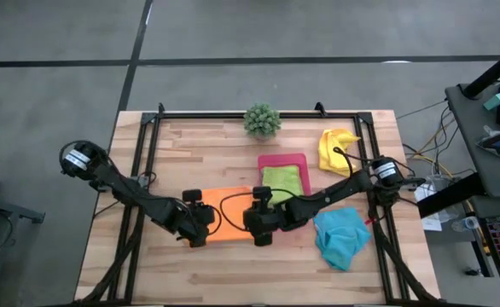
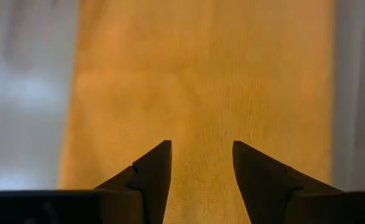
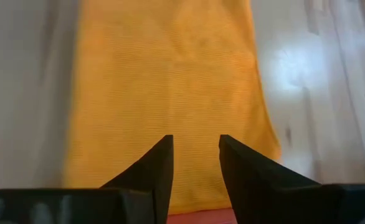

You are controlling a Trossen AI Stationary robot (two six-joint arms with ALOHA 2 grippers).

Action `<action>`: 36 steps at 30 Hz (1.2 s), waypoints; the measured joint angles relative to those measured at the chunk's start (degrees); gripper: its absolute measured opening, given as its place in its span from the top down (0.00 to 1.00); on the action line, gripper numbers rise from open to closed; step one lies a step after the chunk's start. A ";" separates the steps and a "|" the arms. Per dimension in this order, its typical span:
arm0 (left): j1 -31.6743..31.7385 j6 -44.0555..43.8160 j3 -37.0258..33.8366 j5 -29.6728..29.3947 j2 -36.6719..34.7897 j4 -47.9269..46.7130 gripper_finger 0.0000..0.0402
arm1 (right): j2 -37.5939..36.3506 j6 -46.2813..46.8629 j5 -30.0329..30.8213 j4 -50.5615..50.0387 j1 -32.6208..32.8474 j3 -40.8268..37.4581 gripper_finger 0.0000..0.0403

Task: Fold microfiber towels
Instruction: Fold the orange towel

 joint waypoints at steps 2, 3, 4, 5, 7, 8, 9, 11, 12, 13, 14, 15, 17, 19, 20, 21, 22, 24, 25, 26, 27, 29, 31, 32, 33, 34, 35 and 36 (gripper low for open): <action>-0.17 -1.11 -0.42 1.62 1.69 -0.26 0.61 | 0.00 0.91 -0.01 -0.02 0.76 0.00 0.70; -0.17 -1.38 -0.50 2.53 2.47 -0.28 0.61 | 0.00 1.16 0.02 0.00 1.09 0.00 0.70; -0.23 -1.48 -0.54 3.46 3.28 -0.28 0.61 | 0.00 1.44 0.03 -0.01 1.38 0.00 0.69; -0.24 -1.53 -0.54 4.61 4.09 -0.21 0.61 | 0.00 1.75 0.06 0.00 1.66 0.01 0.69; -0.24 -1.64 -0.54 6.47 5.87 -0.20 0.61 | 0.00 2.48 0.10 0.00 1.99 0.00 0.69; -0.28 -1.65 -0.38 6.92 6.61 -0.13 0.61 | 0.00 2.81 0.10 0.00 2.09 0.01 0.69; -0.26 -1.72 -0.32 7.32 7.21 -0.16 0.61 | 0.00 3.18 0.10 0.00 2.16 0.00 0.69; -0.26 -1.81 -0.32 9.43 8.40 -0.83 0.61 | 0.00 3.61 0.06 0.00 2.23 0.00 0.70; -0.26 -1.85 -0.14 10.87 8.79 -2.21 0.61 | 0.00 3.63 0.06 0.01 2.21 0.01 0.70; -0.41 -1.97 0.14 12.18 8.92 -4.20 0.61 | 0.00 3.63 0.06 0.03 2.19 0.00 0.70; -0.60 -2.31 0.47 13.72 8.91 -7.10 0.61 | 0.00 3.64 0.06 0.03 2.16 0.00 0.71; -0.74 -2.84 0.76 15.25 8.53 -10.80 0.61 | 0.00 3.70 0.06 0.07 2.16 0.00 0.71; -0.92 -3.06 1.33 17.32 7.67 -17.27 0.61 | 0.00 3.85 0.06 0.31 2.16 0.00 0.71; -1.42 -3.06 1.39 18.37 6.29 -22.72 0.61 | 0.00 4.59 0.03 0.78 2.16 0.00 0.71; -1.63 -3.03 1.37 18.45 5.40 -25.10 0.61 | 0.00 5.29 0.01 0.93 2.16 0.00 0.71; -1.71 -3.03 1.42 18.41 4.27 -25.70 0.61 | 0.00 5.76 0.00 1.12 2.16 0.00 0.71; -1.75 -3.03 1.46 18.36 2.96 -25.09 0.61 | 0.00 6.31 -0.03 1.33 2.15 0.00 0.71; -1.70 -3.88 1.35 17.26 1.09 -23.51 0.61 | 0.00 6.93 -0.05 2.36 2.11 0.00 0.71; -1.70 -4.43 1.29 16.12 0.49 -22.15 0.61 | 0.00 6.99 -0.06 3.02 1.97 0.00 0.71; -1.72 -4.54 1.23 14.72 -0.16 -19.75 0.61 | 0.00 7.02 -0.07 3.92 1.84 -0.02 0.71; -1.88 -4.54 1.23 13.26 -0.79 -17.16 0.61 | 0.00 7.02 -0.10 5.07 1.57 -0.07 0.72; -2.29 -4.44 1.09 10.27 -2.00 -12.36 0.61 | 0.00 7.02 -0.09 7.61 1.05 -0.16 0.73; -2.63 -4.11 0.51 7.36 -2.63 -7.30 0.61 | 0.20 6.77 -0.08 9.40 0.35 -0.22 0.73; -2.79 -3.85 0.04 6.03 -2.84 -5.01 0.61 | 0.37 6.54 -0.08 10.05 -0.03 -0.22 0.74; -2.94 -3.34 -0.44 4.75 -2.96 -2.94 0.61 | 0.75 6.14 -0.10 10.43 -0.47 -0.22 0.74; -3.17 -2.98 -0.99 3.85 -2.99 -0.90 0.61 | 1.38 5.89 -0.10 11.20 -0.96 -0.22 0.74; -3.42 -2.77 -1.62 2.89 -2.94 0.93 0.61 | 2.10 5.58 -0.14 12.16 -1.51 -0.22 0.74; -3.62 -2.77 -2.24 1.92 -2.74 2.33 0.61 | 3.02 5.35 -0.27 12.83 -2.07 -0.22 0.74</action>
